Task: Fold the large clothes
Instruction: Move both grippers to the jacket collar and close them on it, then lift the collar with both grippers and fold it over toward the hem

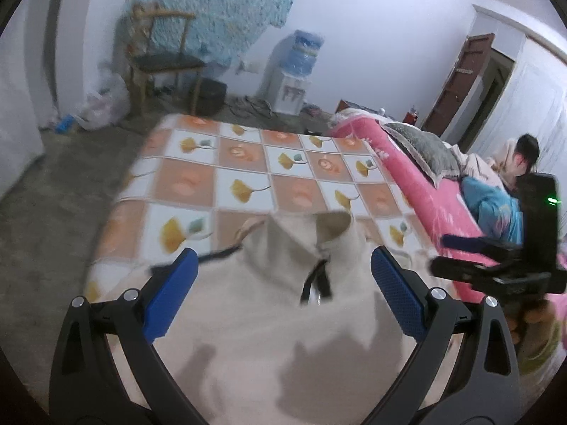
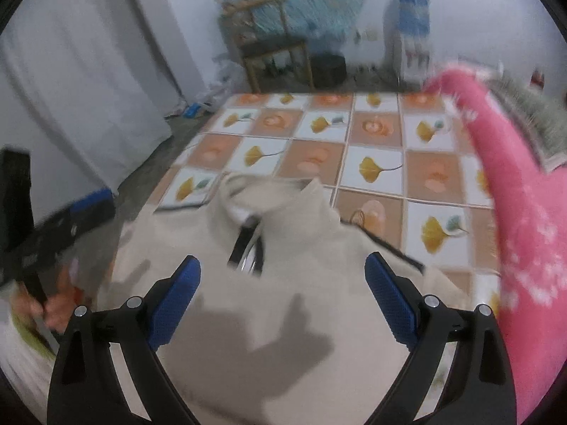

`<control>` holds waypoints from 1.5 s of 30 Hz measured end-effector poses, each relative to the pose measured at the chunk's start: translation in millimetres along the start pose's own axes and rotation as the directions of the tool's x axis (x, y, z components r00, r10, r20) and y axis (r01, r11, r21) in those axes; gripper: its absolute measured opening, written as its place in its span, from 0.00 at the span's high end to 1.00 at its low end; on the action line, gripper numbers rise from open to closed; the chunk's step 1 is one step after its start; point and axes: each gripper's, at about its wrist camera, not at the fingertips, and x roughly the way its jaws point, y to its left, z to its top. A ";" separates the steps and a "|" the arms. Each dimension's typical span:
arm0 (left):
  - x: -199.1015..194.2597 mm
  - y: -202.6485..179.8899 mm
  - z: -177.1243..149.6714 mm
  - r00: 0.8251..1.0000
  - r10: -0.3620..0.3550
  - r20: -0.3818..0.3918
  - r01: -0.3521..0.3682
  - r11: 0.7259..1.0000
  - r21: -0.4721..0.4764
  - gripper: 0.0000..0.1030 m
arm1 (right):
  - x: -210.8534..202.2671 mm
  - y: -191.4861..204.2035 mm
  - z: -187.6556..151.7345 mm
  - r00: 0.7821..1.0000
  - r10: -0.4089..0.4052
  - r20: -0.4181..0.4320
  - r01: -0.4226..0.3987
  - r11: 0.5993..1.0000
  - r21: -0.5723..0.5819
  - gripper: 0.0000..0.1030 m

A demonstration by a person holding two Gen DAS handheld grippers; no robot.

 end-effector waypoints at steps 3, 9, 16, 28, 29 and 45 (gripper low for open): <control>51.6 11.5 20.0 0.997 -0.018 -0.069 0.012 0.997 -0.080 0.23 | 48.6 -29.9 34.7 0.997 0.037 -0.066 -0.027 0.990 0.135 0.12; 132.4 23.3 26.0 0.980 0.031 -0.195 -0.056 0.991 -0.123 0.45 | 117.0 -56.7 67.9 0.985 0.095 -0.143 -0.060 0.970 0.235 0.23; 141.4 6.6 21.6 0.976 0.060 -0.208 -0.067 0.997 -0.025 0.91 | 137.0 -60.0 64.3 0.972 0.137 -0.191 -0.094 0.971 0.218 0.78; 17.9 -48.1 -19.0 0.992 0.025 -0.126 0.002 0.979 0.204 0.92 | 29.2 -8.5 1.3 0.995 0.064 -0.081 -0.073 0.992 -0.106 0.86; 8.9 -49.6 -27.4 0.991 0.019 -0.135 0.010 0.977 0.214 0.92 | 22.9 -4.4 -8.4 0.996 0.051 -0.076 -0.061 0.989 -0.135 0.86; -68.0 -18.0 -85.4 0.991 -0.082 -0.108 0.092 0.991 0.094 0.71 | -38.0 6.9 -92.7 0.998 -0.020 -0.053 0.003 0.951 -0.308 0.69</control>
